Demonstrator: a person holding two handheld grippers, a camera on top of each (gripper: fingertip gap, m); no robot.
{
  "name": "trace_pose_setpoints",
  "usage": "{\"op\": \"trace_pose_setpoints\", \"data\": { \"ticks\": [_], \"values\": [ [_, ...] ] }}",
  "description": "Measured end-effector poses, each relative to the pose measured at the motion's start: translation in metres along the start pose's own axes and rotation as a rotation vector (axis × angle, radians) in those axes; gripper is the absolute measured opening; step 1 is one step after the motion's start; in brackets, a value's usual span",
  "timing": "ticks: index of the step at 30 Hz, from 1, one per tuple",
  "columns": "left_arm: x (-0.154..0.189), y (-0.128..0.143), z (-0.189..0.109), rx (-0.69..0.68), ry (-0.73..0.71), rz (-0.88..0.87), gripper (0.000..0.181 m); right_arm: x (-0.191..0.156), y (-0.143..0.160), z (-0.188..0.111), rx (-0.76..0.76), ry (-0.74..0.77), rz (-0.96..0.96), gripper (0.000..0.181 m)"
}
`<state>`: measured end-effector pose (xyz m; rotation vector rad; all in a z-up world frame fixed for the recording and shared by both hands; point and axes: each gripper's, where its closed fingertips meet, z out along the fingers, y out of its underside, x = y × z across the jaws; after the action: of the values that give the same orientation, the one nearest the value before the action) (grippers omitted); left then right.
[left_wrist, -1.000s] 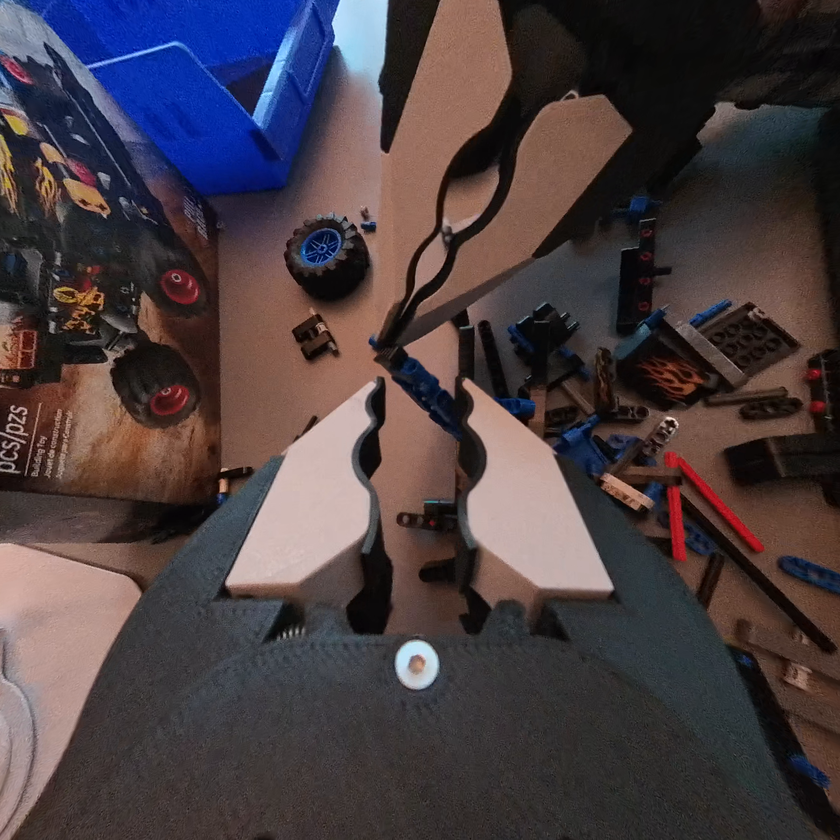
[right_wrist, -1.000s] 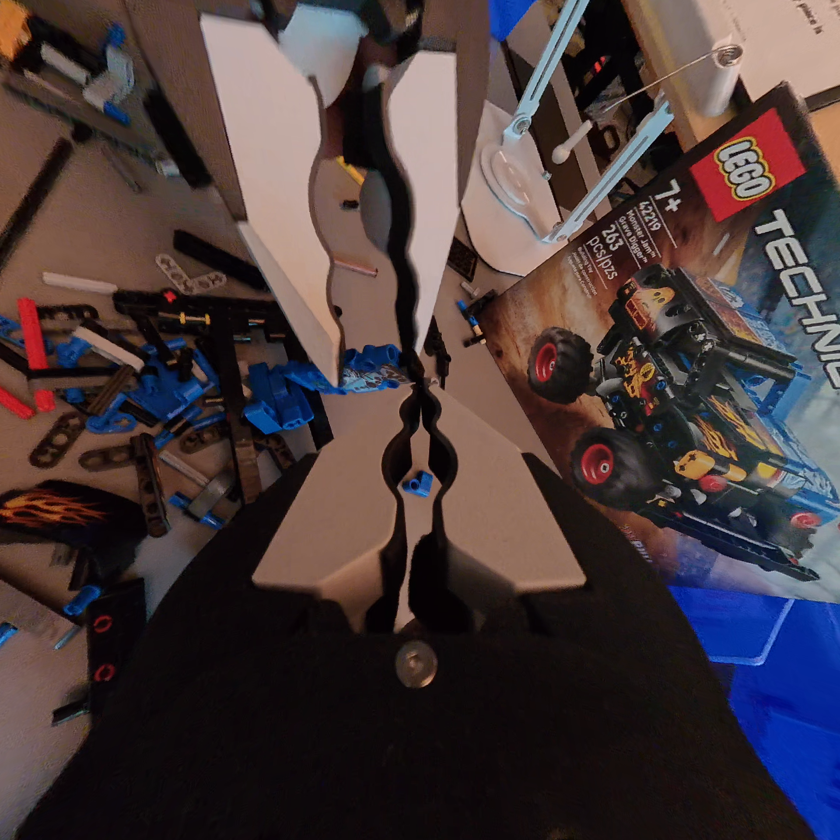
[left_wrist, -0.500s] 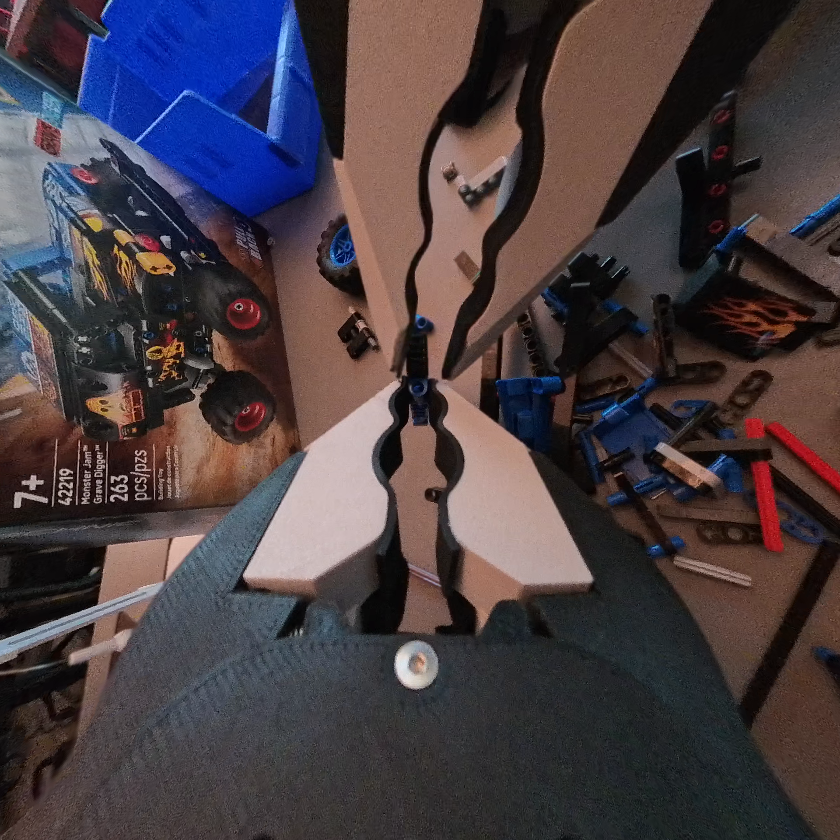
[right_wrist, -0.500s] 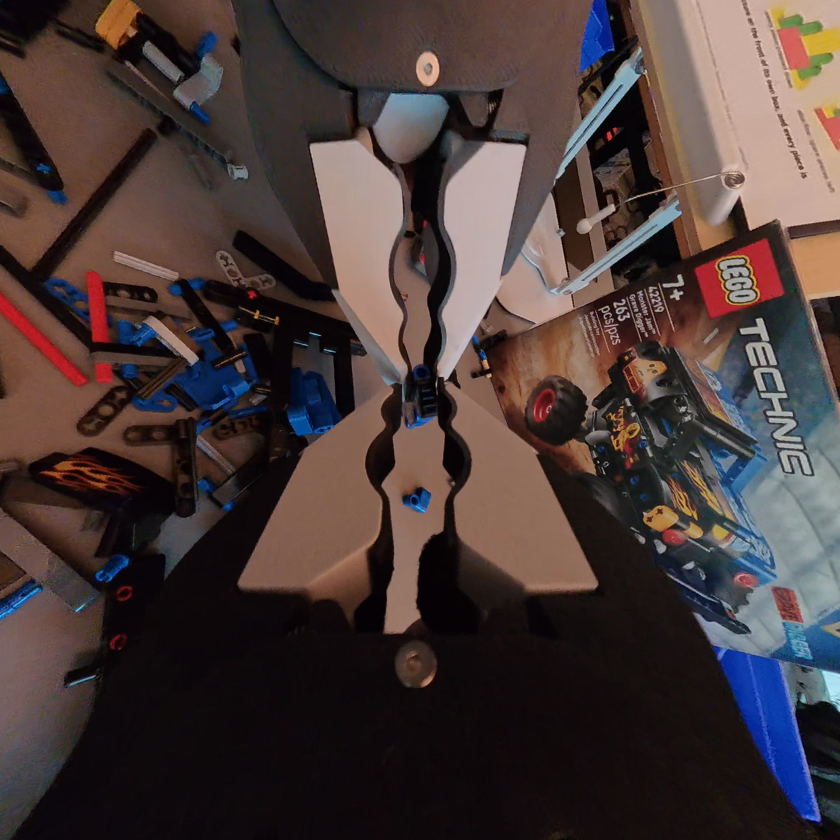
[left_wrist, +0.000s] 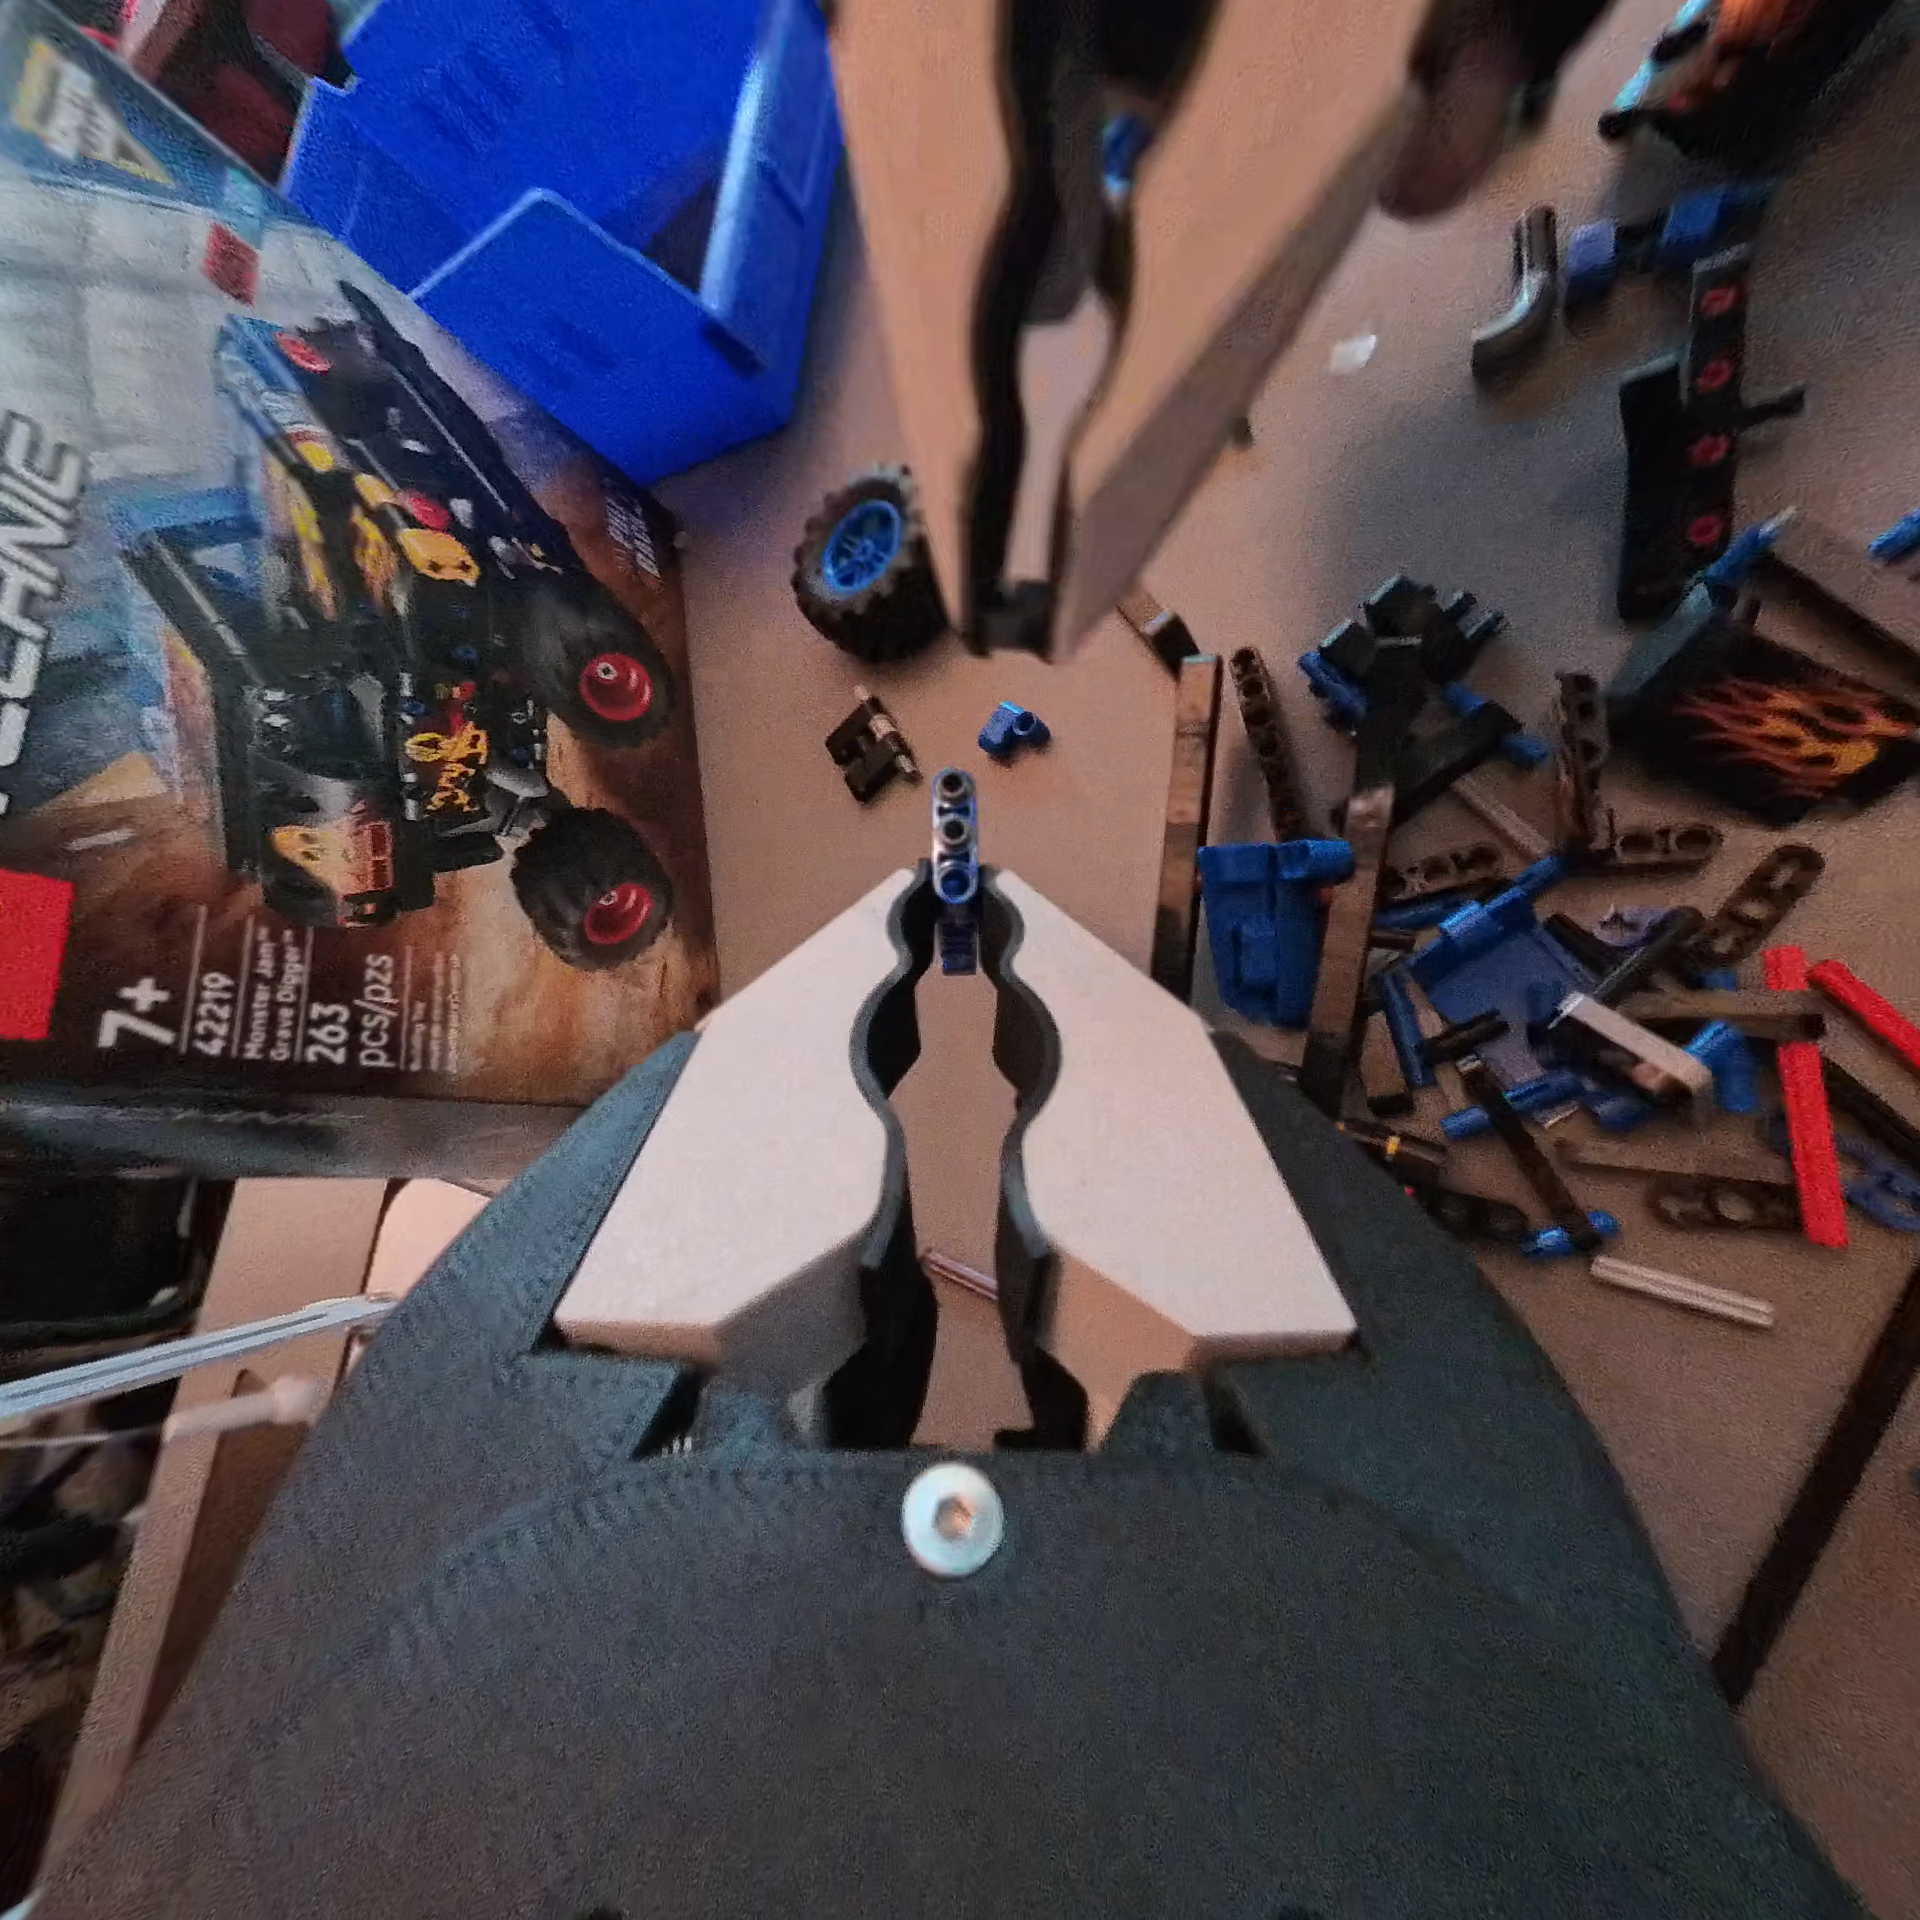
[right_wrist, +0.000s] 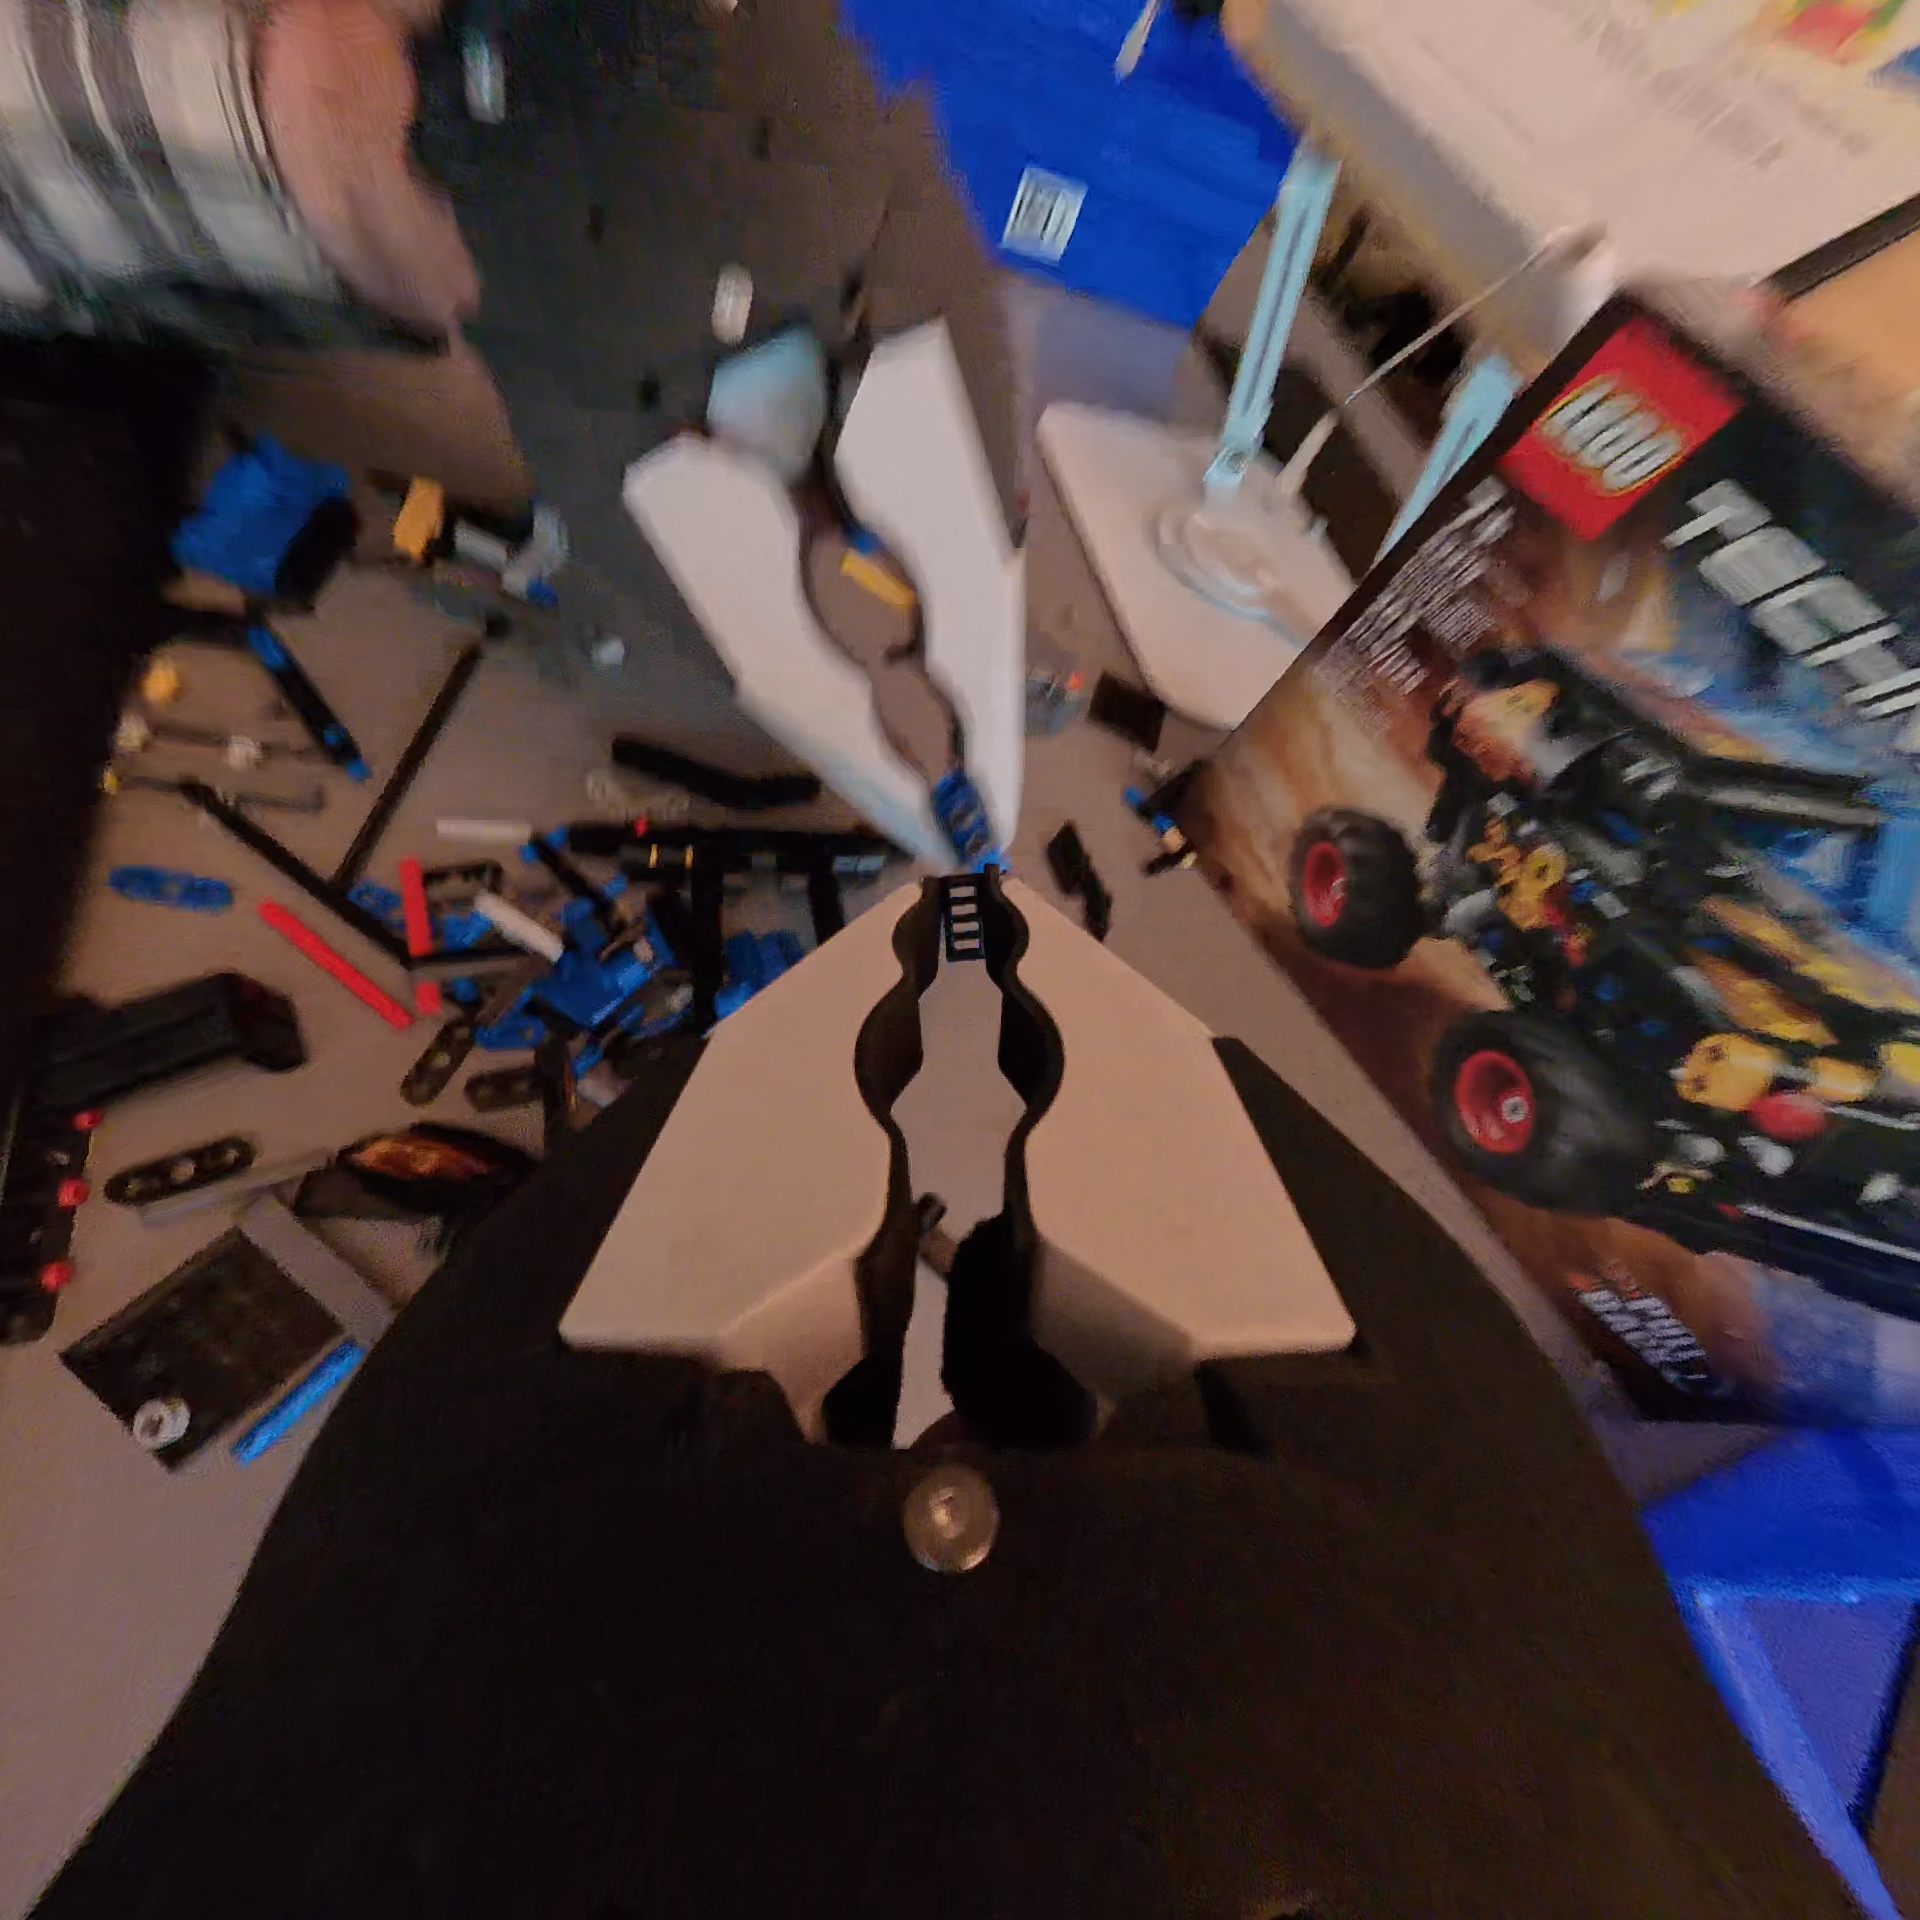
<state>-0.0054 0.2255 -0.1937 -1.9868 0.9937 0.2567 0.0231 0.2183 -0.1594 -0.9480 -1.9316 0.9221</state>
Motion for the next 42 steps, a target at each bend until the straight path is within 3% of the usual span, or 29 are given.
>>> {"op": "trace_pose_setpoints", "data": {
  "ticks": [1, 4, 6, 9, 11, 13, 16, 19, 24, 27, 30, 33, 37, 42],
  "values": [
    [-0.004, -0.005, -0.003, 0.045, 0.005, -0.055, 0.005, -0.004, 0.012, 0.006, -0.063, -0.020, -0.013, 0.006],
    [-0.008, -0.009, -0.009, 0.135, 0.054, -0.182, 0.005, -0.016, 0.043, 0.019, -0.217, -0.077, -0.010, 0.047],
    [-0.007, -0.019, -0.016, 0.239, 0.116, -0.294, 0.005, -0.015, 0.043, 0.021, -0.215, -0.072, 0.005, 0.042],
    [-0.013, -0.035, -0.029, 0.388, 0.177, -0.411, 0.005, -0.003, 0.021, 0.016, -0.069, -0.067, 0.173, 0.029],
    [-0.015, -0.046, -0.038, 0.479, 0.219, -0.464, 0.004, 0.002, 0.020, 0.014, -0.037, -0.067, 0.225, 0.032],
    [-0.013, -0.051, -0.041, 0.512, 0.248, -0.474, 0.005, -0.003, 0.014, 0.014, 0.015, -0.102, 0.238, 0.033],
    [-0.008, -0.055, -0.045, 0.543, 0.278, -0.451, 0.005, -0.005, 0.001, 0.012, 0.085, -0.118, 0.231, 0.013],
    [-0.006, -0.060, -0.049, 0.565, 0.278, -0.435, 0.005, -0.005, -0.003, 0.007, 0.122, -0.142, 0.250, 0.009],
    [-0.007, -0.067, -0.063, 0.643, 0.361, -0.488, 0.005, -0.005, -0.011, 0.000, 0.109, -0.048, 0.020, 0.006],
    [-0.030, -0.069, -0.086, 0.808, 0.431, -0.636, 0.005, -0.002, 0.010, 0.005, -0.055, 0.038, -0.160, 0.006],
    [-0.030, -0.054, -0.084, 0.748, 0.428, -0.632, 0.005, -0.007, 0.004, 0.007, 0.003, -0.016, -0.074, 0.006],
    [-0.027, -0.050, -0.066, 0.701, 0.412, -0.676, 0.005, -0.007, 0.016, 0.015, -0.049, -0.036, -0.024, 0.007],
    [-0.035, -0.050, -0.069, 0.746, 0.445, -0.741, 0.005, -0.018, 0.030, 0.024, -0.104, -0.106, 0.043, 0.031],
    [-0.024, -0.052, -0.062, 0.709, 0.456, -0.703, 0.005, -0.010, -0.008, 0.014, 0.122, -0.133, 0.198, 0.015]
  ]
}}
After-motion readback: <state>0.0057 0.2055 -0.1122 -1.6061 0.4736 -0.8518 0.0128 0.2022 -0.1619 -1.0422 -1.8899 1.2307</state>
